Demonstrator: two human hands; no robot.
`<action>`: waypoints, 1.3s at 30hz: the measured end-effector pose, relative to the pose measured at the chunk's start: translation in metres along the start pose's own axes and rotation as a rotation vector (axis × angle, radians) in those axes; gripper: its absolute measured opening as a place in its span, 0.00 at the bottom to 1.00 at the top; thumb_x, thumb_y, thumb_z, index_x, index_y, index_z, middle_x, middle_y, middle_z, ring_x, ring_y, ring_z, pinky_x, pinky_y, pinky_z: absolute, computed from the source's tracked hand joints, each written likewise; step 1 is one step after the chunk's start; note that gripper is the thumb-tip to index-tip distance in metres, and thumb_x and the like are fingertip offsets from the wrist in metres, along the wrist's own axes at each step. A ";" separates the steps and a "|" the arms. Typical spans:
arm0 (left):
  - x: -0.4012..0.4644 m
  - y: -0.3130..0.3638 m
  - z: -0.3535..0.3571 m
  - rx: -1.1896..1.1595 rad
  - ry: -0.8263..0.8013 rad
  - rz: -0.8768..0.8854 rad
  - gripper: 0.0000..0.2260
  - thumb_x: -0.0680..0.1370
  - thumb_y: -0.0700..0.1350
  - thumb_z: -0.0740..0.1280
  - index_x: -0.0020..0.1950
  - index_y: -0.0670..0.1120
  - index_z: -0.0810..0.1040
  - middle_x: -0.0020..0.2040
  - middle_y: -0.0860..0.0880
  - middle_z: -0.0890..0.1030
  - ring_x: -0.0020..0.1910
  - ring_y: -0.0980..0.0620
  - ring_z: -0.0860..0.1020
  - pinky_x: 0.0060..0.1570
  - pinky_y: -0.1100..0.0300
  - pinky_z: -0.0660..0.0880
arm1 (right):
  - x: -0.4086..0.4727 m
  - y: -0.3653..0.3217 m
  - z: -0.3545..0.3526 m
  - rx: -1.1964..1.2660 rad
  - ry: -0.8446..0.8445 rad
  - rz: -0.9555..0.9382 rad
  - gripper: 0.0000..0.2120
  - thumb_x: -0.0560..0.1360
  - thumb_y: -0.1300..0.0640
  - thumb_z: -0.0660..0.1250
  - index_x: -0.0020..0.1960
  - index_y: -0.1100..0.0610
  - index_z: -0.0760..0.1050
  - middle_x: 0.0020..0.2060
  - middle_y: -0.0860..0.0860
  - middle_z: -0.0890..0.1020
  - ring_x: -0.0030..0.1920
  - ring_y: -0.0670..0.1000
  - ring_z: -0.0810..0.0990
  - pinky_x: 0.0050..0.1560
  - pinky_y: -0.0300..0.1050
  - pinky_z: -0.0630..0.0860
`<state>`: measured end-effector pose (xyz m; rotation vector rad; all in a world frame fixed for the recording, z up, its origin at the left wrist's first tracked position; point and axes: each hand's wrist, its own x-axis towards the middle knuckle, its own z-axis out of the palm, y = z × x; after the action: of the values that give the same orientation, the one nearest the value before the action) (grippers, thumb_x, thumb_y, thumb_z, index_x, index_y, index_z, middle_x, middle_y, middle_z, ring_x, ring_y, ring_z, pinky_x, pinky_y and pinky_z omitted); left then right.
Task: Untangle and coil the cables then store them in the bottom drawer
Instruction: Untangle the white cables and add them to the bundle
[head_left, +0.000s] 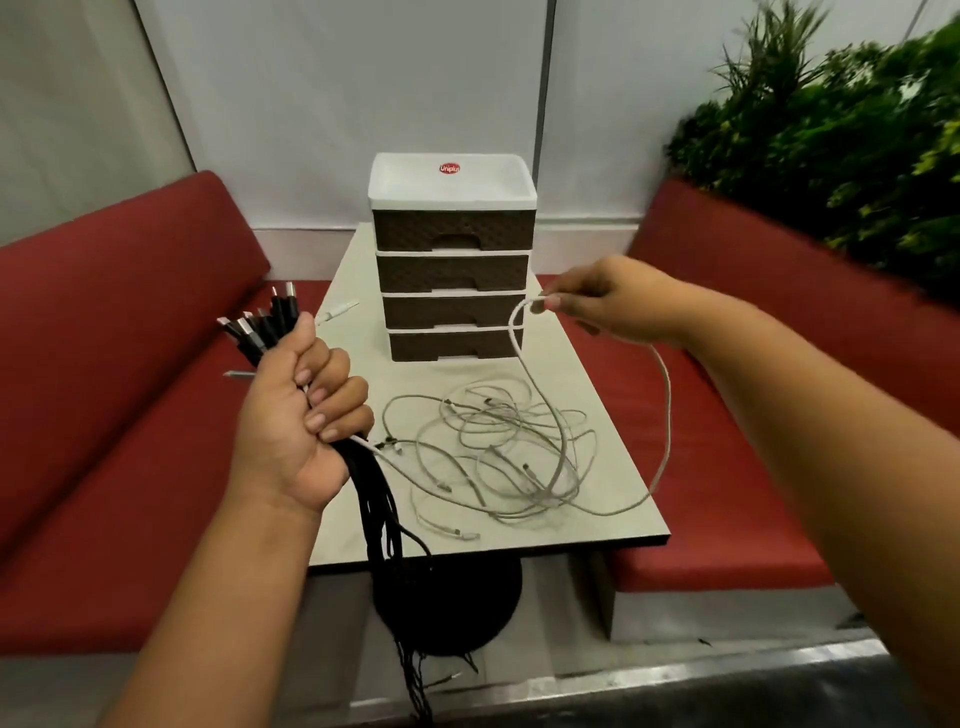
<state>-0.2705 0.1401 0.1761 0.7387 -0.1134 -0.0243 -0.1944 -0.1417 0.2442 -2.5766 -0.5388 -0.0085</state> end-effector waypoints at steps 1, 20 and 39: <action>-0.006 -0.003 0.000 0.008 0.007 -0.003 0.23 0.81 0.52 0.58 0.26 0.50 0.62 0.22 0.55 0.58 0.16 0.59 0.56 0.14 0.69 0.52 | -0.007 0.015 0.015 0.228 -0.025 0.032 0.14 0.81 0.47 0.60 0.54 0.51 0.82 0.28 0.49 0.73 0.25 0.45 0.66 0.29 0.39 0.65; -0.073 -0.048 0.006 0.091 0.086 -0.066 0.23 0.81 0.52 0.58 0.26 0.50 0.61 0.22 0.54 0.58 0.15 0.60 0.56 0.14 0.69 0.52 | -0.106 0.131 0.238 0.243 -0.017 0.694 0.11 0.71 0.51 0.74 0.42 0.57 0.75 0.37 0.52 0.80 0.39 0.53 0.78 0.38 0.43 0.72; -0.085 -0.045 0.020 0.162 0.084 -0.031 0.23 0.81 0.51 0.57 0.27 0.50 0.61 0.22 0.54 0.58 0.15 0.61 0.56 0.16 0.68 0.49 | -0.140 0.128 0.318 1.099 0.617 1.089 0.05 0.77 0.63 0.61 0.53 0.60 0.74 0.39 0.57 0.76 0.37 0.53 0.73 0.36 0.44 0.70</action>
<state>-0.3567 0.0986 0.1519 0.9020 -0.0244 -0.0134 -0.3053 -0.1436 -0.1090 -1.3641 0.8785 -0.0970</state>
